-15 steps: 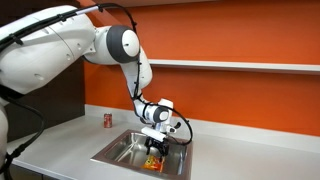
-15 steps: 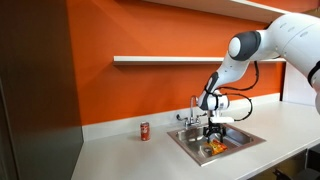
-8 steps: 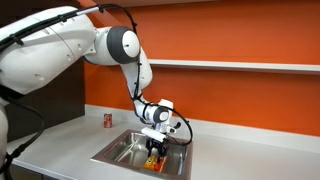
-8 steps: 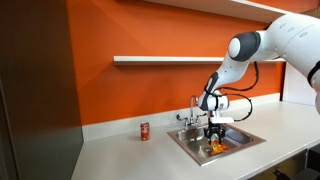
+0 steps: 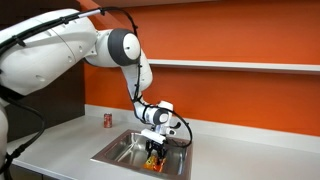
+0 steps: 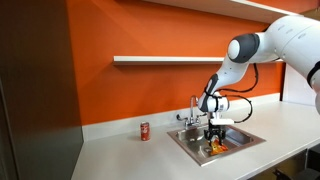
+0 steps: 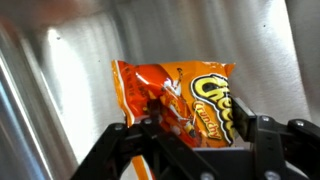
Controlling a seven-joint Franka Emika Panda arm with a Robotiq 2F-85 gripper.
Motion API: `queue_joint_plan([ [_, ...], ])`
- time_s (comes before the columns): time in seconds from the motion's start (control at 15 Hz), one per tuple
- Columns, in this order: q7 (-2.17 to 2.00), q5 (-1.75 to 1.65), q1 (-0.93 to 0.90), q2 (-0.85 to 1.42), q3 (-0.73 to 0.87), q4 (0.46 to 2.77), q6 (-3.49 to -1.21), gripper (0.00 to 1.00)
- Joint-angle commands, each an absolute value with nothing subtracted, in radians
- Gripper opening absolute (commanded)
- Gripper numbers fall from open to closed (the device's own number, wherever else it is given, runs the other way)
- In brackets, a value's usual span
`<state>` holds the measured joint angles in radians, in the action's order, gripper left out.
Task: Remove the orange packet from the sink and put it on the counter
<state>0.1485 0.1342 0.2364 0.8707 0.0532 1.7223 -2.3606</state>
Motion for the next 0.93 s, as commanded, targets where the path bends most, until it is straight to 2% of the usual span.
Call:
queue_joint_plan([
  [0.0,0.153,0.133,0.248,0.883,0.04,1.691,-2.328,0.41],
  [0.27,0.15,0.131,0.245,0.876,0.042,1.686,-2.325,0.09],
  [0.4,0.148,0.13,0.244,0.873,0.043,1.685,-2.323,0.0],
  [0.53,0.146,0.129,0.242,0.869,0.044,1.686,-2.32,0.03],
  [0.67,0.143,0.129,0.239,0.864,0.044,1.689,-2.32,0.0],
  [0.87,0.14,0.129,0.234,0.846,0.044,1.696,-2.312,0.02],
])
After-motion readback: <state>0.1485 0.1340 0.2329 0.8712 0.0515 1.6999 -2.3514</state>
